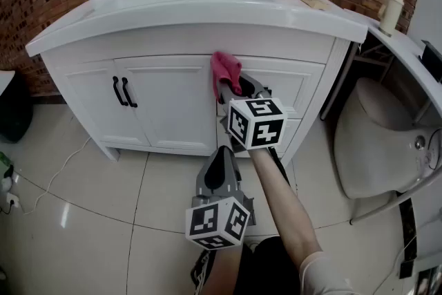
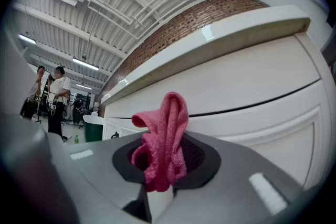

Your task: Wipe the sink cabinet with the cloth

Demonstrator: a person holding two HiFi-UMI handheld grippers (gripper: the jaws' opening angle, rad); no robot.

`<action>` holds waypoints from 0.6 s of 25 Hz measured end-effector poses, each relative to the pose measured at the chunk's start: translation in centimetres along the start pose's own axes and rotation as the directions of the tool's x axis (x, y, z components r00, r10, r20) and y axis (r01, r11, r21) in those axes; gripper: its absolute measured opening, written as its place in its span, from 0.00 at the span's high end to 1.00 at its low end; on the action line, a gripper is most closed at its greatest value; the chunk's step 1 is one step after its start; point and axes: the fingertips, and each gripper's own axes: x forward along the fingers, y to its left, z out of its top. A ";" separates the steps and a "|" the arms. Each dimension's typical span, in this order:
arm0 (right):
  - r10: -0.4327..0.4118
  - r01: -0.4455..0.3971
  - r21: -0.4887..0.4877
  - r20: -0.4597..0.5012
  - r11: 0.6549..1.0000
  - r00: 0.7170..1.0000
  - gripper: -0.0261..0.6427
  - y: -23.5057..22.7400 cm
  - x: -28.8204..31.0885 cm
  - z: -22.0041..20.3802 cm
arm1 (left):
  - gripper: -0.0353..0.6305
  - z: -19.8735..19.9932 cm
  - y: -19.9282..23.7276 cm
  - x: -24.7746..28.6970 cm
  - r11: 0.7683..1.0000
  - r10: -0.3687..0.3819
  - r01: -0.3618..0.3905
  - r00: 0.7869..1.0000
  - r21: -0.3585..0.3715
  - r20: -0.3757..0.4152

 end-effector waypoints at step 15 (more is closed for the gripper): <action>-0.338 0.338 -0.059 0.018 0.939 0.941 0.85 -14.1 -8.7 1.3 | 0.93 -0.9 -0.9 0.6 0.999 -0.044 0.044 0.998 0.014 -0.035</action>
